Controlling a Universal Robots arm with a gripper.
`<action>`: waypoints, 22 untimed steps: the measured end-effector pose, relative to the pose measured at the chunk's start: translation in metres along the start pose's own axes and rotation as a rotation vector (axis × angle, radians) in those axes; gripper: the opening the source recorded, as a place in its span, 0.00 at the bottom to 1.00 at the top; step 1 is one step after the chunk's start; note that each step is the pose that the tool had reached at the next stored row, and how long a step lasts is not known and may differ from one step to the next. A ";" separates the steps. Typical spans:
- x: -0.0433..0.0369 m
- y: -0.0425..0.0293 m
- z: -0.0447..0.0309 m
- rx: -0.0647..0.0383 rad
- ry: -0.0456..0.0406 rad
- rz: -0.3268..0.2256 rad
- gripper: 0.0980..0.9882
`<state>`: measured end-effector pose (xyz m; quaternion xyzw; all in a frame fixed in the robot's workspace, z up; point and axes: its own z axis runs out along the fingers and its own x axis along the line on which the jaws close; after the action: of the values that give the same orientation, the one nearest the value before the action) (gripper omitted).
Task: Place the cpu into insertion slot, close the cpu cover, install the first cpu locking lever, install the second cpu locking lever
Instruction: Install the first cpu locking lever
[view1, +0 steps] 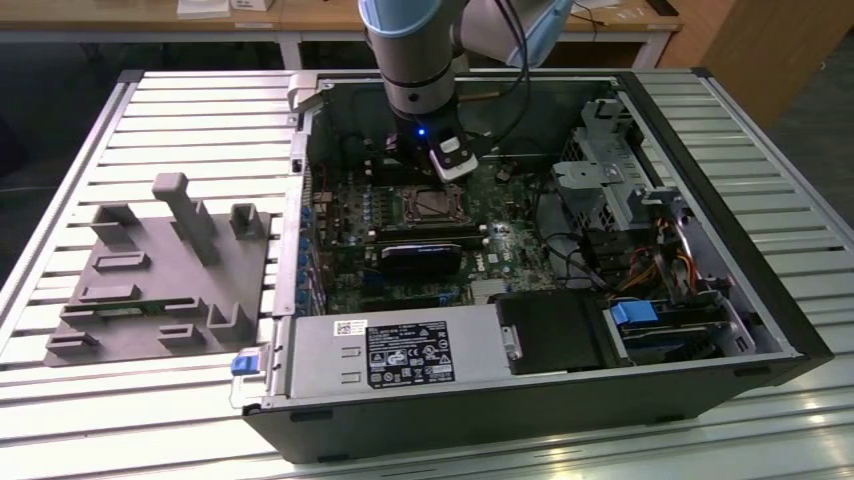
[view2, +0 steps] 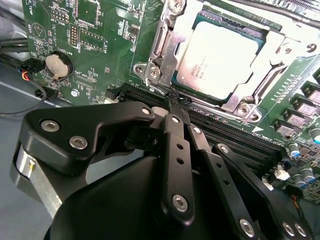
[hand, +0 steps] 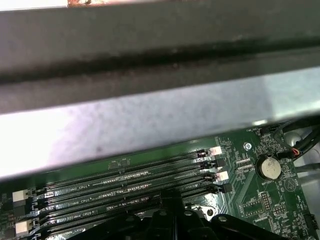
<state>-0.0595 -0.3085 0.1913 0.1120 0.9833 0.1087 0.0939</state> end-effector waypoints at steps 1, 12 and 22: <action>0.0000 0.0000 0.0000 0.000 0.0000 0.000 0.01; -0.0001 0.0001 -0.0005 -0.001 0.0000 0.000 0.01; -0.0012 0.0014 -0.0053 0.000 0.0002 0.000 0.01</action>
<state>-0.0591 -0.3085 0.1969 0.1120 0.9833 0.1089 0.0938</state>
